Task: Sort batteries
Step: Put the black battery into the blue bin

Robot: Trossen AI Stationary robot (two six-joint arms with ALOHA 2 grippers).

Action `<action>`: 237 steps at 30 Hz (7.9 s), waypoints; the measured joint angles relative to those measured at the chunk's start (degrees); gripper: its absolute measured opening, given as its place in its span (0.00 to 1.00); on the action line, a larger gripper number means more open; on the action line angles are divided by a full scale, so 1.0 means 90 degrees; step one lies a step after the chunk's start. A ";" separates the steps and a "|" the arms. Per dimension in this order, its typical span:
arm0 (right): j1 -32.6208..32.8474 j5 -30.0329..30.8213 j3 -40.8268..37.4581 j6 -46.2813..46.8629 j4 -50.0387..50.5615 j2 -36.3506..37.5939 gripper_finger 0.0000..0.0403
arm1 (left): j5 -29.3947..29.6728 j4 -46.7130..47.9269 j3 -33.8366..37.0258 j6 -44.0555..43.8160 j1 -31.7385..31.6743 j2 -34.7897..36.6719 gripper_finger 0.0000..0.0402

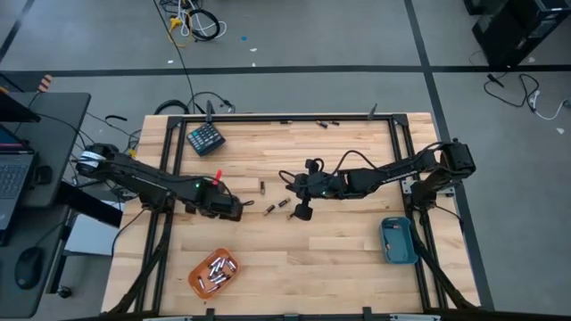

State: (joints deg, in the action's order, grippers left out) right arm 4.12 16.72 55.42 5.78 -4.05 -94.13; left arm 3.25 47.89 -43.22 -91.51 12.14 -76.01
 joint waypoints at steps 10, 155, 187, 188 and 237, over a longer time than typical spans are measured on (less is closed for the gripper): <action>0.0001 -0.0062 0.0000 0.0044 -0.0004 0.0000 0.00 | 0.1289 -0.0590 -0.0396 0.1682 -0.0002 0.0059 0.30; 0.2729 0.0622 -0.0002 -0.4061 -0.4600 0.0151 0.17 | 0.3131 -1.0925 0.0869 1.3649 0.2363 -0.0478 0.01; 0.2338 0.0637 -0.0002 -0.3611 -0.4050 0.0153 0.20 | 0.1998 -1.2144 0.0114 1.4317 0.1404 -0.1704 0.01; 0.2336 0.0637 -0.0002 -0.3611 -0.4039 0.0153 0.19 | 0.2009 -1.2144 0.0114 1.4317 0.1404 -0.1704 0.01; 0.4226 -0.2635 -0.0002 0.9040 0.8896 0.2947 0.07 | 0.6672 -1.1140 0.0112 1.2564 0.2327 -0.1702 0.48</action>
State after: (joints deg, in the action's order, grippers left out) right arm 42.15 -7.00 55.40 87.14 76.01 -67.61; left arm 63.30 -52.37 -42.22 21.56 33.08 -91.33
